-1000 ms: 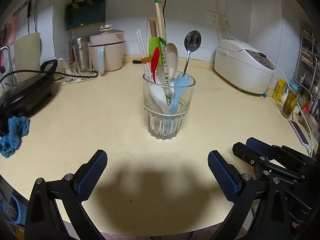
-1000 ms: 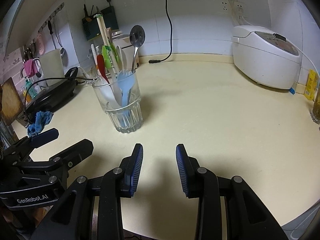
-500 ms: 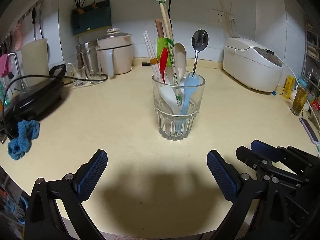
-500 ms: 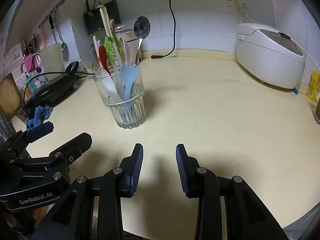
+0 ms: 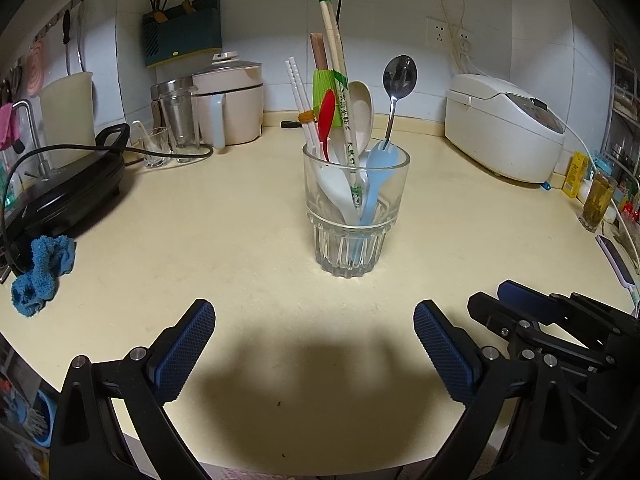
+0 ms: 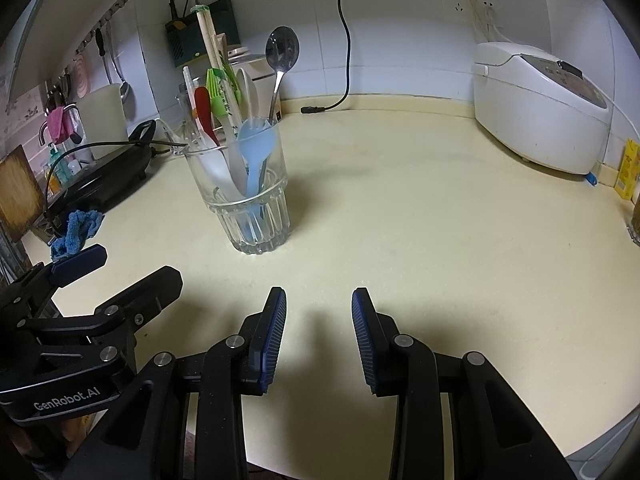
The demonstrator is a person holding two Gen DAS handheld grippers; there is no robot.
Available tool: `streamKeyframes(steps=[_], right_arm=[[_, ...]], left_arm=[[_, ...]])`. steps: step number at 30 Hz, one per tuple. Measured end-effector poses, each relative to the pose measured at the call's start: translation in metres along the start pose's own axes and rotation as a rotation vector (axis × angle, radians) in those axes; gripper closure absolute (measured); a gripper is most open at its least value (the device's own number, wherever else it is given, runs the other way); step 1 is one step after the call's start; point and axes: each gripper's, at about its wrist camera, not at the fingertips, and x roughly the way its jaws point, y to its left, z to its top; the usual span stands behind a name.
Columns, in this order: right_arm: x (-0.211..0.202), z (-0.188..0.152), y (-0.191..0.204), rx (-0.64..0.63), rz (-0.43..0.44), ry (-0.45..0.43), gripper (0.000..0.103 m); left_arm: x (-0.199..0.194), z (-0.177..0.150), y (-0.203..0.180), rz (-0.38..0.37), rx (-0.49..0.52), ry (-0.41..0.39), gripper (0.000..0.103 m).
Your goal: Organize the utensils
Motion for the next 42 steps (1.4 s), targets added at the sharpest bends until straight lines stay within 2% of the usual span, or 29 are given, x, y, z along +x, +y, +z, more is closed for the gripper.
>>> streamKeyframes(steps=[42], right_arm=[[0.0046,-0.0034,-0.0018,0.012,-0.004,0.013,0.069]], left_arm=[[0.003,-0.0038,-0.0029,-0.015,0.002,0.009,0.002]])
